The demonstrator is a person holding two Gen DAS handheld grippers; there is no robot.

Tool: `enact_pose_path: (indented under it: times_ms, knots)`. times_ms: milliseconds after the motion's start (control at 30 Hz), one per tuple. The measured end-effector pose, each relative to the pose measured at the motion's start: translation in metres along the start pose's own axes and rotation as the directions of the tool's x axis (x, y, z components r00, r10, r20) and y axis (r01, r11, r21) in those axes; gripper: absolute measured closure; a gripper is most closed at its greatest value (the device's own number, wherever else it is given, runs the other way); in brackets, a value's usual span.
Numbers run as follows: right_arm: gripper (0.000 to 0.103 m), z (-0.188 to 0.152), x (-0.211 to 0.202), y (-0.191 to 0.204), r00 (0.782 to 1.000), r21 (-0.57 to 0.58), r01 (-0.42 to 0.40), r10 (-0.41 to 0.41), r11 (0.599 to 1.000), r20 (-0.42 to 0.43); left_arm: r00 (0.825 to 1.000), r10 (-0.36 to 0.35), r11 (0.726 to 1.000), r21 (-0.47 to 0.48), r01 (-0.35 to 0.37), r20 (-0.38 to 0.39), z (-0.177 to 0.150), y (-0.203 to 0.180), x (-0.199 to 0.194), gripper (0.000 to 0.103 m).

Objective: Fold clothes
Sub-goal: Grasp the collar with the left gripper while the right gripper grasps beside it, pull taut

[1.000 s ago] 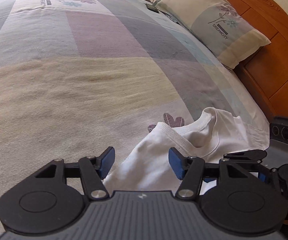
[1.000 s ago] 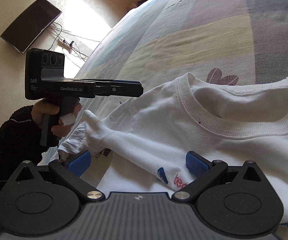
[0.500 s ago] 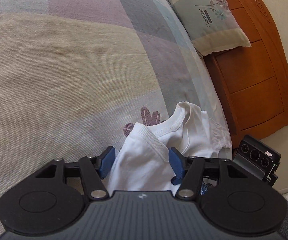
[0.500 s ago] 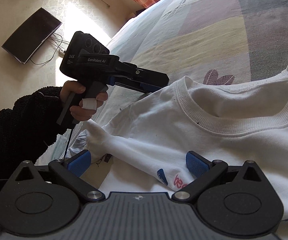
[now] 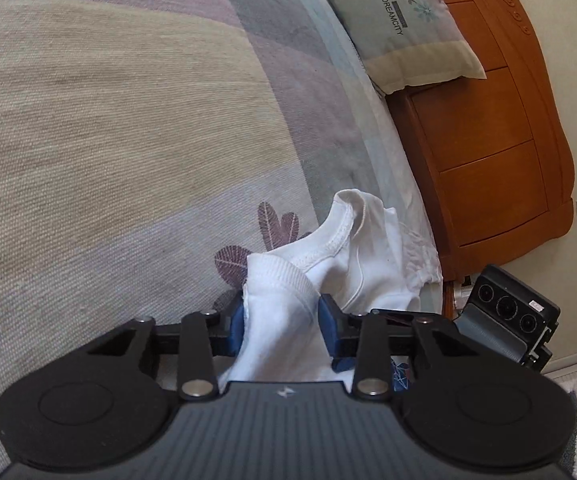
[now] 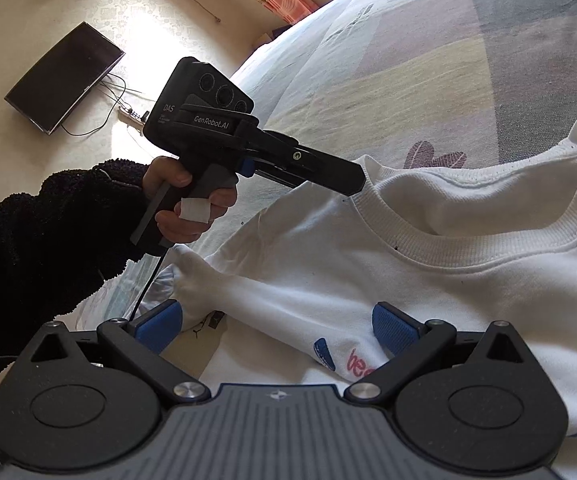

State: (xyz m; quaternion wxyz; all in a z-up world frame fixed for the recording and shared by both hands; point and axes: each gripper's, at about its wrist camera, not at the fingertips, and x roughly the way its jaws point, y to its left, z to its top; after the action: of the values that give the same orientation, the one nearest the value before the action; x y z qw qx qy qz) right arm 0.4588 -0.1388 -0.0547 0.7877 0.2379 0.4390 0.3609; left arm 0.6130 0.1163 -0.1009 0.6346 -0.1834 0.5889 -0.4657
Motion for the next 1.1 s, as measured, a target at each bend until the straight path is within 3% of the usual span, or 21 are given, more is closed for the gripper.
enact_pose_path:
  times_ms: [100, 233, 300, 367, 433, 500, 567, 667, 733, 833, 867, 900, 967, 1100]
  knots:
    - [0.0, 0.004, -0.014, 0.006, 0.999, -0.02, 0.035, -0.035, 0.999, 0.019, 0.999, 0.04, 0.999, 0.013, -0.041, 0.026, -0.006, -0.001, -0.005, 0.095]
    - [0.0, 0.012, -0.033, 0.013, 0.995, -0.058, 0.087, -0.084, 0.995, 0.052, 0.989, 0.128, 0.983, 0.121, -0.136, 0.071, -0.009, -0.023, -0.007, 0.097]
    - [0.0, 0.027, -0.045, 0.014, 0.984, -0.128, 0.163, -0.151, 0.978, 0.099, 0.983, 0.157, 0.972, 0.16, -0.171, 0.097, -0.009, -0.031, -0.01, 0.097]
    - [0.0, 0.045, -0.06, 0.01, 0.953, -0.202, 0.293, -0.267, 0.935, 0.146, 0.98, 0.177, 0.97, 0.155, -0.19, 0.092, -0.009, -0.029, -0.008, 0.097]
    - [0.008, 0.066, -0.07, -0.002, 0.906, -0.252, 0.42, -0.388, 0.872, 0.166, 0.981, 0.165, 0.975, 0.132, -0.177, 0.099, -0.012, -0.023, -0.006, 0.098]
    - [0.028, 0.087, -0.075, -0.026, 0.871, -0.292, 0.491, -0.471, 0.821, 0.141, 0.983, 0.15, 0.981, 0.109, -0.162, 0.108, -0.014, -0.017, -0.008, 0.098]
    - [0.031, 0.1, -0.073, -0.049, 0.863, -0.313, 0.499, -0.498, 0.808, 0.089, 0.982, 0.147, 0.983, 0.097, -0.159, 0.117, -0.015, -0.015, -0.009, 0.097]
    - [0.034, 0.107, -0.06, -0.078, 0.867, -0.388, 0.449, -0.497, 0.805, -0.029, 0.98, 0.153, 0.981, 0.098, -0.166, 0.125, -0.016, -0.014, -0.01, 0.095]
    - [0.039, 0.107, -0.048, -0.092, 0.857, -0.431, 0.422, -0.506, 0.798, -0.097, 0.979, 0.158, 0.98, 0.104, -0.172, 0.128, -0.017, -0.013, -0.01, 0.094]
    - [0.039, 0.105, -0.044, -0.097, 0.856, -0.453, 0.399, -0.501, 0.797, -0.128, 0.977, 0.159, 0.979, 0.103, -0.175, 0.143, -0.019, -0.015, -0.009, 0.094]
    - [0.047, 0.103, -0.043, -0.092, 0.857, -0.466, 0.39, -0.498, 0.794, -0.132, 0.975, 0.162, 0.979, 0.097, -0.178, 0.15, -0.019, -0.016, -0.007, 0.094]
    - [0.067, 0.1, -0.042, -0.085, 0.858, -0.486, 0.378, -0.496, 0.788, -0.137, 0.973, 0.171, 0.978, 0.092, -0.186, 0.155, -0.021, -0.018, -0.008, 0.094]
    - [0.09, 0.092, -0.037, -0.071, 0.853, -0.526, 0.37, -0.504, 0.766, -0.135, 0.962, 0.215, 0.963, 0.126, -0.237, 0.167, -0.022, -0.029, -0.009, 0.097]
    - [0.093, 0.09, -0.037, -0.058, 0.824, -0.553, 0.45, -0.565, 0.701, -0.047, 0.928, 0.279, 0.921, 0.204, -0.331, 0.245, -0.009, -0.058, -0.019, 0.099]
